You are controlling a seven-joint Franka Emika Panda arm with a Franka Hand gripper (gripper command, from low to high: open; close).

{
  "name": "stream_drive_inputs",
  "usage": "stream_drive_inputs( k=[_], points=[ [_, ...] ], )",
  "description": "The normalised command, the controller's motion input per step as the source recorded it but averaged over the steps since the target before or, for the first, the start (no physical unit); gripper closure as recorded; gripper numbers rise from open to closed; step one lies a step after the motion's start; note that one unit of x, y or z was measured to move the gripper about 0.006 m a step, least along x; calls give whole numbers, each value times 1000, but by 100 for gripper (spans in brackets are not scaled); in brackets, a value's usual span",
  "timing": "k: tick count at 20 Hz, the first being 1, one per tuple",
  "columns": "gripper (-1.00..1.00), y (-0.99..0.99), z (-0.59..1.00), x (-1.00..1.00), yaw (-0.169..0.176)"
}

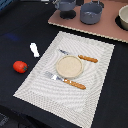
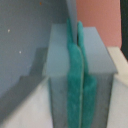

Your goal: Place the pan onto the stove and place the fish and sausage into the pan.

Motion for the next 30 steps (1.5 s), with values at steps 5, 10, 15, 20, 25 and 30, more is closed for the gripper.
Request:
stream_drive_inputs(
  k=[5, 10, 15, 20, 25, 30],
  points=[
    [100, 248, 0, 469, 0],
    [100, 135, -84, 294, 3],
    [100, 33, -168, 98, 24],
    [100, 108, -217, 5, 43],
    [-100, 244, -19, 347, 4],
    [-100, 150, 314, 415, -23]
  ],
)
